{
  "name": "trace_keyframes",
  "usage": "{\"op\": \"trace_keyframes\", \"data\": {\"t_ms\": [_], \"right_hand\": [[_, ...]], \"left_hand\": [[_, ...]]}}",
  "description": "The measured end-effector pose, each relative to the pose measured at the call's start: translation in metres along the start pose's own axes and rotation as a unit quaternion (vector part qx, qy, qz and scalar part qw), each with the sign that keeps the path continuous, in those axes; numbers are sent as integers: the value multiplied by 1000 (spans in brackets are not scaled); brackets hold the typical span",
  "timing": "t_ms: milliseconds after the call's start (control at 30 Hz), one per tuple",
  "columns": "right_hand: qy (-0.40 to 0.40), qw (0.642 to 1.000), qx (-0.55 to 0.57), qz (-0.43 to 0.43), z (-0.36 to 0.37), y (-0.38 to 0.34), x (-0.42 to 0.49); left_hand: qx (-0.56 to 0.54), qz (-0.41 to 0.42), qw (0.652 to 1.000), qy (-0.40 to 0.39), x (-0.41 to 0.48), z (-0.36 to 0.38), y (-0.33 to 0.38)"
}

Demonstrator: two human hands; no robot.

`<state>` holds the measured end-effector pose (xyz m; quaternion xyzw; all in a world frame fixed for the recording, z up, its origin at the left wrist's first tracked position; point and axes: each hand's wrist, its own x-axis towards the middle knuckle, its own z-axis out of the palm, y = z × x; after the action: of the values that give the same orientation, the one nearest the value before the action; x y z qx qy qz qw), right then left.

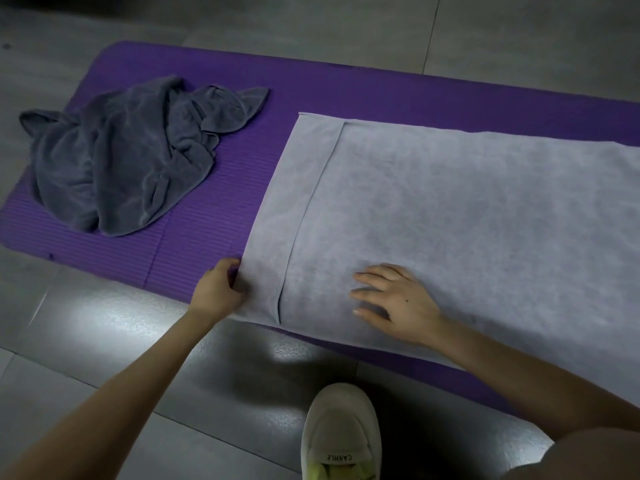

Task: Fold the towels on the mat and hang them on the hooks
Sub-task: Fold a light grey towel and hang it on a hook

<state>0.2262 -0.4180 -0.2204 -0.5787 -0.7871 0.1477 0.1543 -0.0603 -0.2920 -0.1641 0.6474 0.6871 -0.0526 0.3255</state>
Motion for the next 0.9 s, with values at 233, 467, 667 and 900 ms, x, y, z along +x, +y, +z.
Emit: {"op": "trace_keyframes", "data": {"t_ms": [233, 467, 667, 900], "right_hand": [[101, 990, 31, 96, -34, 38, -17], [202, 919, 0, 337, -105, 106, -126], [262, 780, -45, 567, -144, 156, -265], [241, 649, -96, 715, -177, 210, -383]], "left_hand": [[143, 171, 971, 89, 19, 0, 78], [146, 402, 902, -54, 5, 63, 231], [317, 554, 756, -141, -38, 106, 355], [373, 589, 695, -178, -98, 188, 475]]}}
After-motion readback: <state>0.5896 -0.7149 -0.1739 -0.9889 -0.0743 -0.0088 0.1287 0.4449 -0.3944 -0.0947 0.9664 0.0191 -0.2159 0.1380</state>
